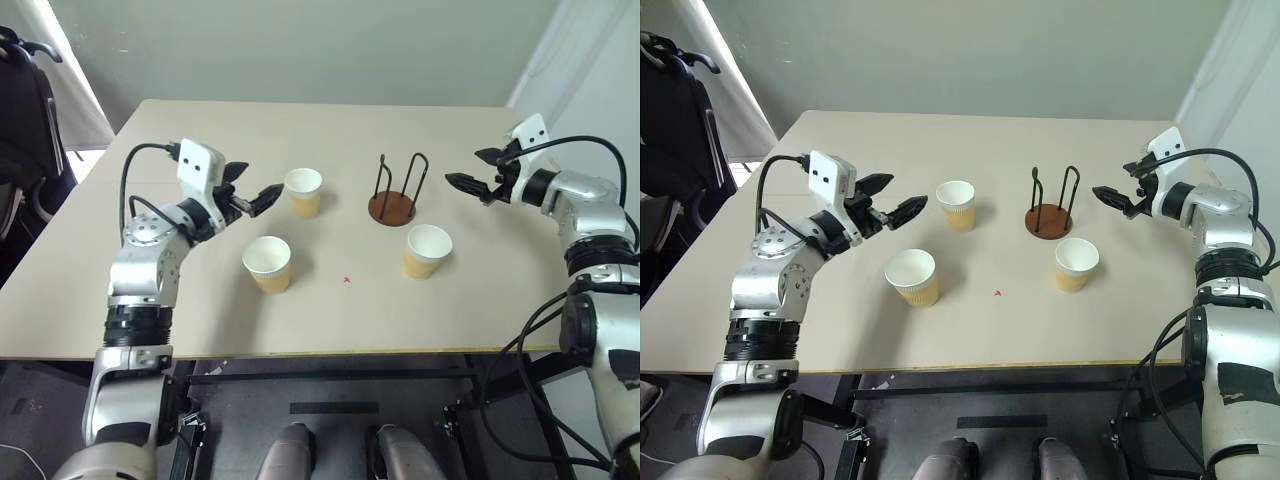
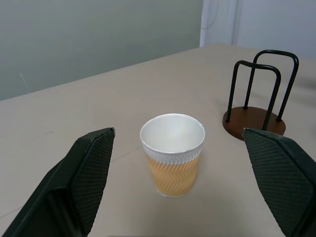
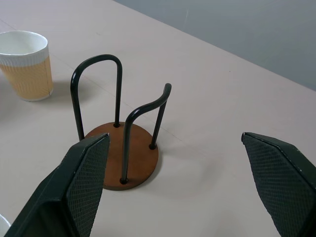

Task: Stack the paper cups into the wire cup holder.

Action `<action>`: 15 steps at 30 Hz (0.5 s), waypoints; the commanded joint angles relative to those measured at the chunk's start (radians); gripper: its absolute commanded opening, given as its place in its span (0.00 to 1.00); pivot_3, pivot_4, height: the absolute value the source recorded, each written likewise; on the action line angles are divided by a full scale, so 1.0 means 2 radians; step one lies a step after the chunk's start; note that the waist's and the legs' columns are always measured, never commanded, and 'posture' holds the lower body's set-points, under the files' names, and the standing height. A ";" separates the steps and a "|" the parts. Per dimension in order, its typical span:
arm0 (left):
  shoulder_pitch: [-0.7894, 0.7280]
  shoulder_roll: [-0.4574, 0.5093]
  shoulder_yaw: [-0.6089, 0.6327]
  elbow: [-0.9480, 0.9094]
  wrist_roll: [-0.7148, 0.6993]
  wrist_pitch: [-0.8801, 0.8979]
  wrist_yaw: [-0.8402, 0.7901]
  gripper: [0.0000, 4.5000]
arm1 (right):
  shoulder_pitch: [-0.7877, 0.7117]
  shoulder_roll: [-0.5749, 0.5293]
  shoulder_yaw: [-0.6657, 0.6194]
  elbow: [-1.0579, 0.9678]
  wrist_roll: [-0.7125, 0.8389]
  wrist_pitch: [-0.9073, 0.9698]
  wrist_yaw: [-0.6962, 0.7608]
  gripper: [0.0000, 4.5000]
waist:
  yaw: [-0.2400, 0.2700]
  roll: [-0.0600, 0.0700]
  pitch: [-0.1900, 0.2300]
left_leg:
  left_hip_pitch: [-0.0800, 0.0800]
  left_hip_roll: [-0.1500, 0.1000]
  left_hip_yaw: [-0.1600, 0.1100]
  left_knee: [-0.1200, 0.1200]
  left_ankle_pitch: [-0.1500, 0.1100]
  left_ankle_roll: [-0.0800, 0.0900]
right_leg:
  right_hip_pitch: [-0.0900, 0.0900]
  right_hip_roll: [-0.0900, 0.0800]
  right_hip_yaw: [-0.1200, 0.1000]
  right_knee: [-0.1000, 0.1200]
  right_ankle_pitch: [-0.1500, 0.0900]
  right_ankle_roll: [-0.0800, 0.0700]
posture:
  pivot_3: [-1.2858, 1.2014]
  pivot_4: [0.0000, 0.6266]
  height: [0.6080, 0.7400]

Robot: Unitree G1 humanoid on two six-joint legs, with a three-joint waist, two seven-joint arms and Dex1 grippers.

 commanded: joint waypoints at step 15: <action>-0.003 -0.001 0.001 -0.020 -0.002 -0.006 0.001 0.99 | -0.002 -0.012 -0.001 -0.001 -0.005 -0.007 -0.010 0.97 | 0.000 0.000 0.000 | 0.000 0.000 0.000 0.000 0.000 0.000 | 0.000 0.000 0.000 0.000 0.000 0.000 | 0.52 0.24 1.00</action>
